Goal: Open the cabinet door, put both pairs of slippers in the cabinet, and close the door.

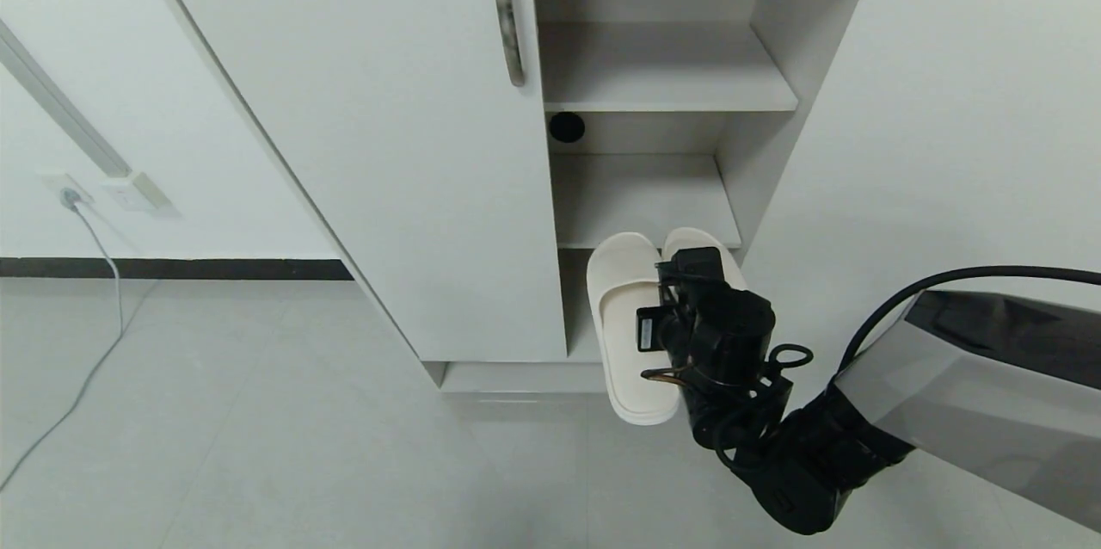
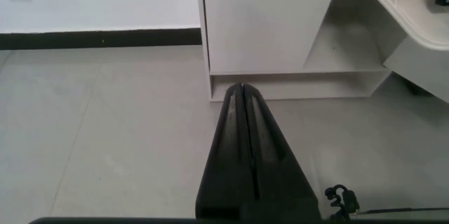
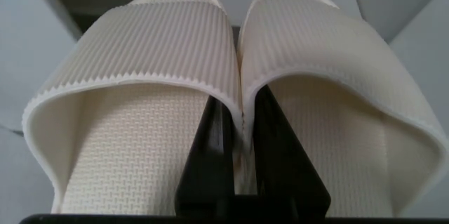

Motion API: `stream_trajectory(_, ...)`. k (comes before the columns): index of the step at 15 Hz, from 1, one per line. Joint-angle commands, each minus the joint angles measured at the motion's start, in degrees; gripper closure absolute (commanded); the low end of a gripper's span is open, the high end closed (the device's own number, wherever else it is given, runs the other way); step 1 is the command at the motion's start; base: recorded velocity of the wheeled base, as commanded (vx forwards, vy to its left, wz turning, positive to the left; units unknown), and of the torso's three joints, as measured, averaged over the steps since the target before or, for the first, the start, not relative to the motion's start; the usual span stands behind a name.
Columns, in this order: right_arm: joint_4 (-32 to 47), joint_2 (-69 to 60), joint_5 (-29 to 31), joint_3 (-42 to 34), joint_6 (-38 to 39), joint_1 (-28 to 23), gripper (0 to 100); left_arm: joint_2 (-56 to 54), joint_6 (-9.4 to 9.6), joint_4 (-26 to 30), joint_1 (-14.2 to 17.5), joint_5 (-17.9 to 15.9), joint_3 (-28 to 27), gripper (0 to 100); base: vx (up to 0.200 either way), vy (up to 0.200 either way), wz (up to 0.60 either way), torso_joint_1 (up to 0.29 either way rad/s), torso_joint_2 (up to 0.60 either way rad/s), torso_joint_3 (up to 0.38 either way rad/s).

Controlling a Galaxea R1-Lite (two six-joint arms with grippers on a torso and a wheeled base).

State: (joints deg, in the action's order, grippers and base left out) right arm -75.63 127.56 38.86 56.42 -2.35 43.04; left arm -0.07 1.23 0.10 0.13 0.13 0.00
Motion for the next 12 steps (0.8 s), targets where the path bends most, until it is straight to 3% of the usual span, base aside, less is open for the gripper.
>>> stream_trajectory(1, 0.0, 0.1, 0.0, 0.0, 0.0, 0.0, 100, 0.1, 0.00, 0.0, 0.0, 0.0, 0.0, 100, 0.200, 0.000, 0.00, 0.002, 0.00, 0.002)
stream_trajectory(4, 0.0, 0.1, -0.1, -0.1, 0.2, 0.0, 100, 0.1, 0.00, 0.0, 0.0, 0.2, 0.0, 100, 0.200, 0.000, 0.00, 0.004, 0.00, 0.005)
stream_trajectory(7, 0.4, 1.2, -0.4, 1.6, 0.2, -1.2, 100, 0.1, -0.09, 0.0, 0.0, 0.2, 0.0, 100, 0.000, 0.000, 0.00, 0.000, 0.00, 0.000)
stream_trajectory(12, 4.8, 5.1, -0.4, 11.2, 0.5, -3.4, 100, 0.1, -0.09, 0.0, 0.0, 0.4, 0.0, 100, 0.000, 0.000, 0.00, 0.000, 0.00, 0.000)
